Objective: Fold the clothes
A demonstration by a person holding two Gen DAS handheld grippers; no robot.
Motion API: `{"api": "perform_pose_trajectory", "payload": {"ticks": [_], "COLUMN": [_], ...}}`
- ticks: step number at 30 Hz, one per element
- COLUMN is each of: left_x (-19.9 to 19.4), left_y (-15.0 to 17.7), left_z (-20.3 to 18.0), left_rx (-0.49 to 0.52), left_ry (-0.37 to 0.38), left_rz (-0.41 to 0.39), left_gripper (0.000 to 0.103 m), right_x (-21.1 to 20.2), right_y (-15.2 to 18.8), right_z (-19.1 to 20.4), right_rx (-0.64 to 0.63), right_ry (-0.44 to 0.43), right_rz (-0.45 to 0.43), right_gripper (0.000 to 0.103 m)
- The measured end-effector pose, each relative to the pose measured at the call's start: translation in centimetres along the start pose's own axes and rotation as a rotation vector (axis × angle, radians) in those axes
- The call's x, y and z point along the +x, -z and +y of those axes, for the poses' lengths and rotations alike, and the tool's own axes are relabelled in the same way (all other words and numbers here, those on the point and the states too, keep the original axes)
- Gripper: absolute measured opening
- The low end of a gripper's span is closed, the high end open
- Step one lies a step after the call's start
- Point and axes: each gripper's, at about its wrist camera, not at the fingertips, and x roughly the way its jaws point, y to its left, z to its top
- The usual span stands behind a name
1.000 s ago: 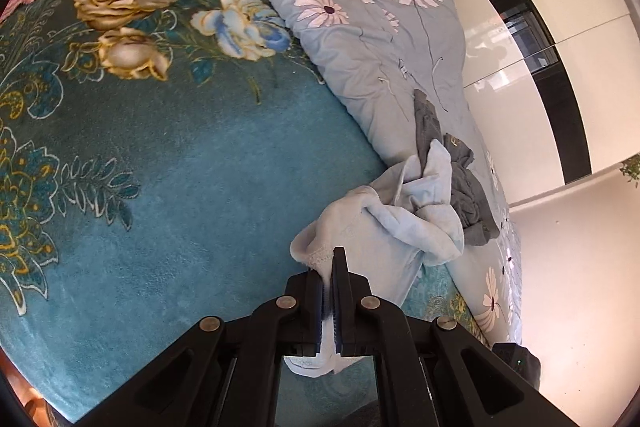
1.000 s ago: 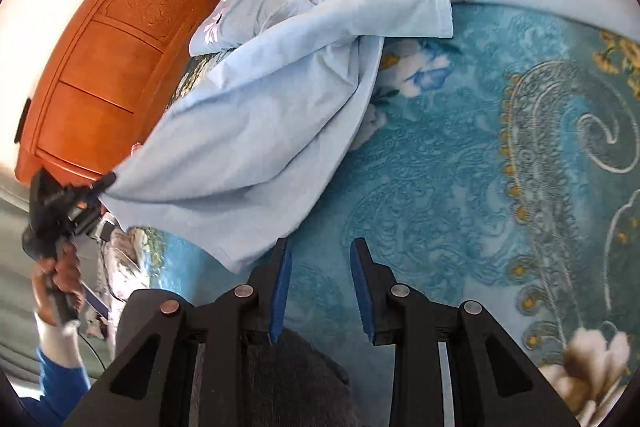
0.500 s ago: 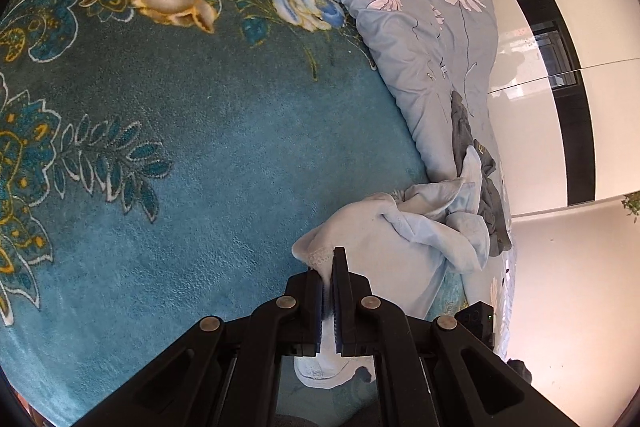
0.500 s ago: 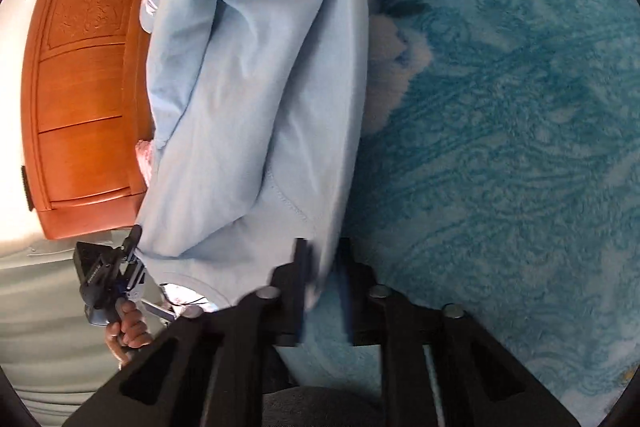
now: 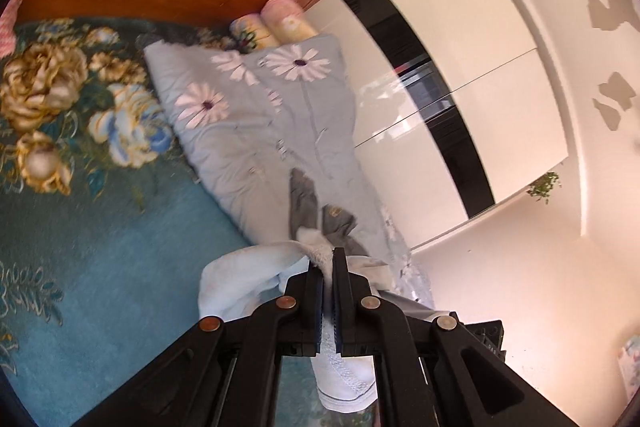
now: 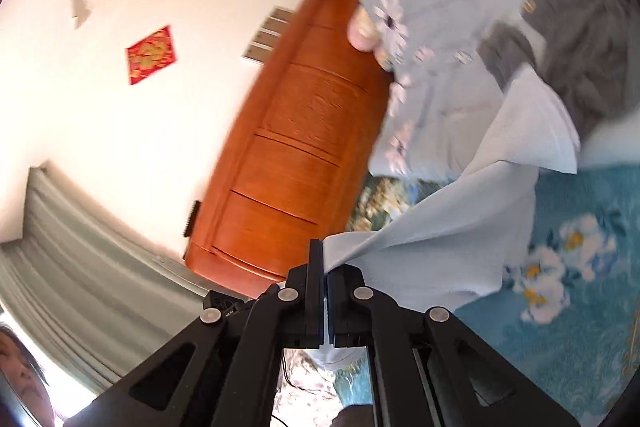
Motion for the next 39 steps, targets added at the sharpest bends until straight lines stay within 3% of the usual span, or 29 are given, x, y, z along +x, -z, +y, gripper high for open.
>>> {"api": "perform_pose_trajectory", "payload": {"ticks": [5, 9, 15, 17, 24, 34, 39], "left_x": [-4.6, -7.3, -8.1, -8.5, -13.0, -18.4, -18.8], "left_y": [-2.9, -1.4, 0.5, 0.7, 2.6, 6.8, 7.1], "left_z": [-9.8, -13.3, -12.5, -12.8, -16.3, -15.9, -16.6], "left_rx": [0.190, 0.310, 0.266, 0.264, 0.397, 0.488, 0.527], "left_ry": [0.069, 0.035, 0.026, 0.021, 0.009, -0.062, -0.052], "left_rz": [-0.130, -0.190, -0.180, -0.174, -0.237, -0.299, -0.300], "left_gripper": [0.004, 0.004, 0.004, 0.004, 0.004, 0.004, 0.006], "right_x": [-5.8, -10.2, -12.8, -13.2, -14.7, -15.5, -15.9], "right_y": [-2.3, 0.2, 3.6, 3.9, 5.2, 10.0, 11.3], "right_z": [10.4, 16.7, 16.3, 16.6, 18.8, 20.6, 20.7], "right_rx": [-0.171, -0.327, -0.345, -0.342, -0.393, -0.471, -0.470], "right_ry": [-0.051, -0.090, 0.017, 0.002, -0.060, -0.115, -0.113], "right_rz": [-0.152, -0.228, -0.202, -0.206, -0.233, -0.187, -0.195], "right_gripper": [0.001, 0.001, 0.001, 0.001, 0.001, 0.001, 0.001]}}
